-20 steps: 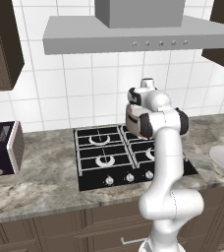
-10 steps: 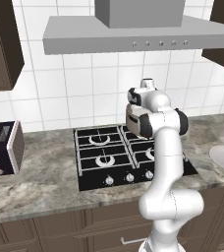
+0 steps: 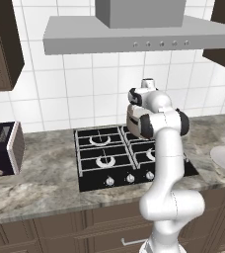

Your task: Retrieve the frozen meat and place it in the pot on a burner. Then turn the burner on.

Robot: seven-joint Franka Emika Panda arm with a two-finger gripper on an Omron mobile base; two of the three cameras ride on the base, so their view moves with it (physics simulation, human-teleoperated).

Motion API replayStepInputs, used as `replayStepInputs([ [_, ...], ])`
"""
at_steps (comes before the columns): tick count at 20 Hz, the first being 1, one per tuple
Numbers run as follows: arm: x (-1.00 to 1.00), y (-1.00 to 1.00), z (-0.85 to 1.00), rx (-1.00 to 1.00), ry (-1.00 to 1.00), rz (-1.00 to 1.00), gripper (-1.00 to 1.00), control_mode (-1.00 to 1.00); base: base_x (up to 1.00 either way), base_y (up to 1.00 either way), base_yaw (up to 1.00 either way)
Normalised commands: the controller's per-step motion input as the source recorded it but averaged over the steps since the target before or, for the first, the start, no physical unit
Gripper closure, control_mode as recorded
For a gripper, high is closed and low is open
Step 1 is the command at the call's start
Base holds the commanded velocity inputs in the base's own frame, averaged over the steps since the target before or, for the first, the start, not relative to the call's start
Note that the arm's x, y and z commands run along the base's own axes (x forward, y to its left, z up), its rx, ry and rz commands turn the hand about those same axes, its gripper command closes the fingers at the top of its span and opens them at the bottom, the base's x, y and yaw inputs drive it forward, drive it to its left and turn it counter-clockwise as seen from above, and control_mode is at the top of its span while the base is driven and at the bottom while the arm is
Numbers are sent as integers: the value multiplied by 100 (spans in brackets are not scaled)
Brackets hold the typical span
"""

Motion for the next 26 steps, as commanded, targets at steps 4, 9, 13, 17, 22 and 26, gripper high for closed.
replayStepInputs([
  [4,0,0,0,0,0,0,-100,-100,0,0,0],
  [9,0,0,3,0,0,0,-100,-100,0,0,0],
  [13,0,0,21,0,0,0,-100,-100,0,0,0],
  [17,0,0,30,0,0,0,-100,-100,0,0,0],
  [22,-6,0,22,0,0,0,-100,-100,0,0,0],
  [26,-10,0,30,0,-4,0,-100,-100,0,0,0],
])
